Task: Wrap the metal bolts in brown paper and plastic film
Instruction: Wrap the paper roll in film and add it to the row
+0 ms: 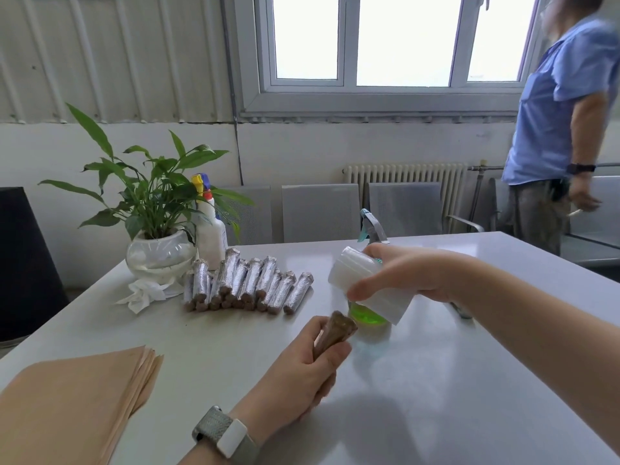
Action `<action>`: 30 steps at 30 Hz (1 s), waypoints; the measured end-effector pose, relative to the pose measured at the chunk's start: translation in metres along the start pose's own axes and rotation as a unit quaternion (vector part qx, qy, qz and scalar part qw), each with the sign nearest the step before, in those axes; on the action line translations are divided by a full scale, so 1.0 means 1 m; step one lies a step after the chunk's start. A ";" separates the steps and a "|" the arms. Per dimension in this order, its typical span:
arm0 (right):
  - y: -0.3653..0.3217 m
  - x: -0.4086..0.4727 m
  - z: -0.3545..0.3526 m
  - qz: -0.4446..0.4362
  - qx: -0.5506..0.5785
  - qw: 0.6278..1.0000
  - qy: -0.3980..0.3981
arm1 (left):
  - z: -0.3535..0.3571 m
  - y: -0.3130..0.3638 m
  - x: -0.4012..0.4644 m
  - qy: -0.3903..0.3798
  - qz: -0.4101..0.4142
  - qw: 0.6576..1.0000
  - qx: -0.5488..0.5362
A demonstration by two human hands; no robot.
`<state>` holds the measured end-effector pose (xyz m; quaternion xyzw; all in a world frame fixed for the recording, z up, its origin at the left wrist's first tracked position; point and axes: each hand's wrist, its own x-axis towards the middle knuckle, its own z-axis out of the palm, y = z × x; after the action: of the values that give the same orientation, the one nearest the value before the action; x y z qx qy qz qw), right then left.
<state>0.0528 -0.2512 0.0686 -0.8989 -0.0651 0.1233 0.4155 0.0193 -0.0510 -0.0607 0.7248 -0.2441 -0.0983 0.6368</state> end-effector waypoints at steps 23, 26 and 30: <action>0.026 0.006 0.122 -0.424 -0.311 0.801 0.287 | -0.033 0.016 0.006 0.046 -0.100 0.851 -0.513; 0.037 0.013 0.137 -0.484 -0.327 0.756 0.297 | -0.033 0.015 0.008 0.054 -0.127 0.841 -0.524; 0.040 0.018 0.145 -0.513 -0.320 0.732 0.312 | -0.037 0.013 0.005 0.060 -0.189 0.824 -0.532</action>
<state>0.0308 -0.1671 -0.0560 -0.7965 -0.4188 -0.4245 0.0999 0.0373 -0.0220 -0.0408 0.3104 0.0263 -0.2879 0.9056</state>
